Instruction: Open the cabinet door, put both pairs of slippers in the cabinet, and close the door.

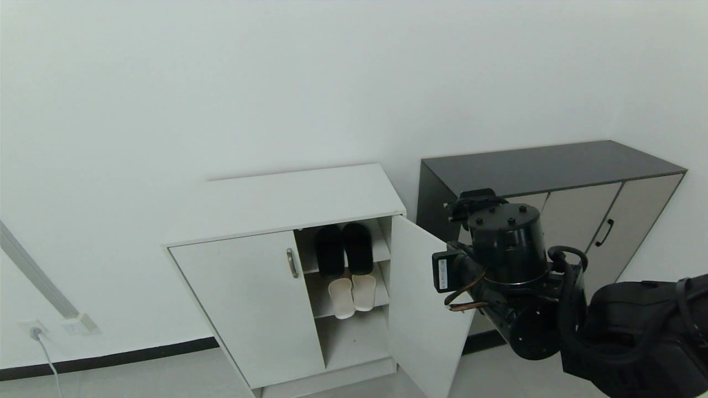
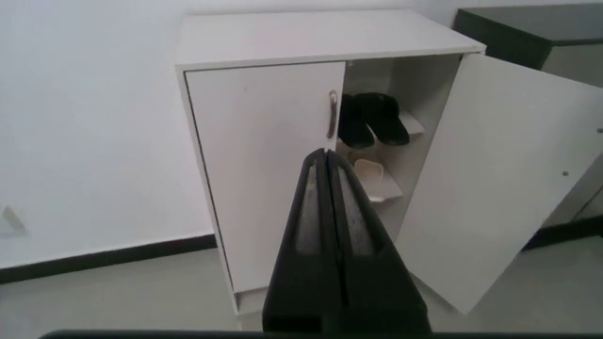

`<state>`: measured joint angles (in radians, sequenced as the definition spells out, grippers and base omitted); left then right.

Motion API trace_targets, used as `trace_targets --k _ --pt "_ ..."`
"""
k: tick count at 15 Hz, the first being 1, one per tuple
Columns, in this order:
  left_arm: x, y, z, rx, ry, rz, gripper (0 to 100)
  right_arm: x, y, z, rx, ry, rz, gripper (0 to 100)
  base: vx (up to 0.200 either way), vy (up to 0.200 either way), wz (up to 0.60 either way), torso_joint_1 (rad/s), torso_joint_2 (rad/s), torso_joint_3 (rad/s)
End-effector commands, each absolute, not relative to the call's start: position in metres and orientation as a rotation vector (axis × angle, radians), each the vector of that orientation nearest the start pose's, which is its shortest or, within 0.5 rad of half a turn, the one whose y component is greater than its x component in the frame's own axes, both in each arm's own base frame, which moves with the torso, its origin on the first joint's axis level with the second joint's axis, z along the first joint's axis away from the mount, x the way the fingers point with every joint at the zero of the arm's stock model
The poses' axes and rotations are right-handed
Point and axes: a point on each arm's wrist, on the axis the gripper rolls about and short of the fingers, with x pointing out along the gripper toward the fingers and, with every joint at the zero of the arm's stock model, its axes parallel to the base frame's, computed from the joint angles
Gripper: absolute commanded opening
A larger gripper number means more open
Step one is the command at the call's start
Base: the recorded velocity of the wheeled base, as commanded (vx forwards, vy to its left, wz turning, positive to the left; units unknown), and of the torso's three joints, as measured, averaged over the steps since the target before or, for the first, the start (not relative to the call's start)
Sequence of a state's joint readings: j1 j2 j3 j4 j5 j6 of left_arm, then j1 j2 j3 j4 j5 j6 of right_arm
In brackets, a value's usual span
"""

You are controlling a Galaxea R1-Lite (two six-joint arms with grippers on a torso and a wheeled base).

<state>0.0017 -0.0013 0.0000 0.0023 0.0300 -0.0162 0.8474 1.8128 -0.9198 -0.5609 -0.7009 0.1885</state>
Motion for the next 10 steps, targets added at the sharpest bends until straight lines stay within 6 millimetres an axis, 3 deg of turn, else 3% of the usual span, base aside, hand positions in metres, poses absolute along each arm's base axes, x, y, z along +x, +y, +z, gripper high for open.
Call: trace_targets --k 1,2,7,10 --pt "-0.023 0.001 0.075 -0.017 0.003 0.032 0 0.247 0.236 0.16 -0.053 0.266 0.083 0 0.0 0.0 0.0 0.0 0.0 0.0" --pt "-0.023 0.001 0.075 -0.017 0.003 0.032 0 0.27 0.227 0.157 -0.019 0.26 0.086 0 0.0 0.0 0.0 0.0 0.0 0.0" --pt "-0.023 0.001 0.075 -0.014 0.003 0.032 0 0.347 0.192 0.156 0.015 0.249 0.055 0 0.0 0.0 0.0 0.0 0.0 0.0" --pt "-0.023 0.001 0.075 -0.014 0.003 0.032 0 0.379 0.179 0.15 0.023 0.272 0.046 0 0.0 0.0 0.0 0.0 0.0 0.0"
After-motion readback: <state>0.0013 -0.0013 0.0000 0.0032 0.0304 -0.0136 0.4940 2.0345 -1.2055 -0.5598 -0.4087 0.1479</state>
